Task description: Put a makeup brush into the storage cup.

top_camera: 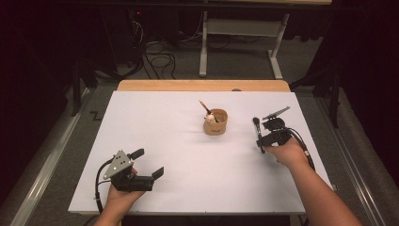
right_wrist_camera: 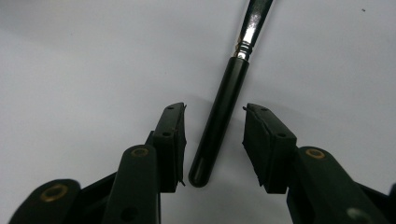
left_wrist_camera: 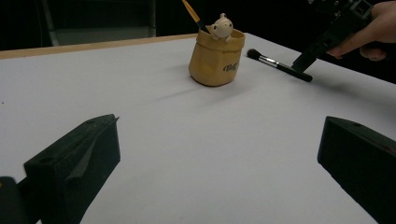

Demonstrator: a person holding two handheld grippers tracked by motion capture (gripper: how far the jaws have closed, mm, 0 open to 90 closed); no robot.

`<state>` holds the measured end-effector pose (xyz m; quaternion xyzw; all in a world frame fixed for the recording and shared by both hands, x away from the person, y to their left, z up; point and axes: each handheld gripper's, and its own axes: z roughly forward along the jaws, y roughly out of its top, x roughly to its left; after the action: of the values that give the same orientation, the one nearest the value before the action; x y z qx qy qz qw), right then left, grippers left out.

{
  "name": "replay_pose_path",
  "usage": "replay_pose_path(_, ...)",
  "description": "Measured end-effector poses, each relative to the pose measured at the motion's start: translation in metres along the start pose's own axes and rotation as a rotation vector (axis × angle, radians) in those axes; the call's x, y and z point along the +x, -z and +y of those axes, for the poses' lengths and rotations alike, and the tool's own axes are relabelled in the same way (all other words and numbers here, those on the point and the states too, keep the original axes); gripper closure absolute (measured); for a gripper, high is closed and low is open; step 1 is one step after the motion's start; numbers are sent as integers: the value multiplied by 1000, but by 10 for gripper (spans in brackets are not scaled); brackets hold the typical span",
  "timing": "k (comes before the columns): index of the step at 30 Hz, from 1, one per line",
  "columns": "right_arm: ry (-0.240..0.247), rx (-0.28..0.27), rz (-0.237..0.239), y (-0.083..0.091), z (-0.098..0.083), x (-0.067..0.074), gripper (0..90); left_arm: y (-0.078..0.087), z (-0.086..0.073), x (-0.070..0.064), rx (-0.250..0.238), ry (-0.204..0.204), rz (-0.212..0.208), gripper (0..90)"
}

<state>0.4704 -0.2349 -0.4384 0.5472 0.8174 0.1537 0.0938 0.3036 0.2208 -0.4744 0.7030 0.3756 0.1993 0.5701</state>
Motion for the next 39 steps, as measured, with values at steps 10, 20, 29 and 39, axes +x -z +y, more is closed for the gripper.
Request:
replay_pose_path(10, -4, 21, -10, -6, 6, 2, 669, 0, 0, 0, 0, 6, 2, 2)
replay_pose_path(20, -20, 35, -16, -7, 7, -1, 710, 1, 0, 0, -1, 3, 2, 2)
replay_pose_path(29, -35, 47, -22, -9, 7, -1, 734, 1, 0, 0, -1, 3, 2, 3)
replay_pose_path(39, -32, 57, -38, -11, 7, 1, 749, 2, 1, 0, -3, 3, -3, 2)
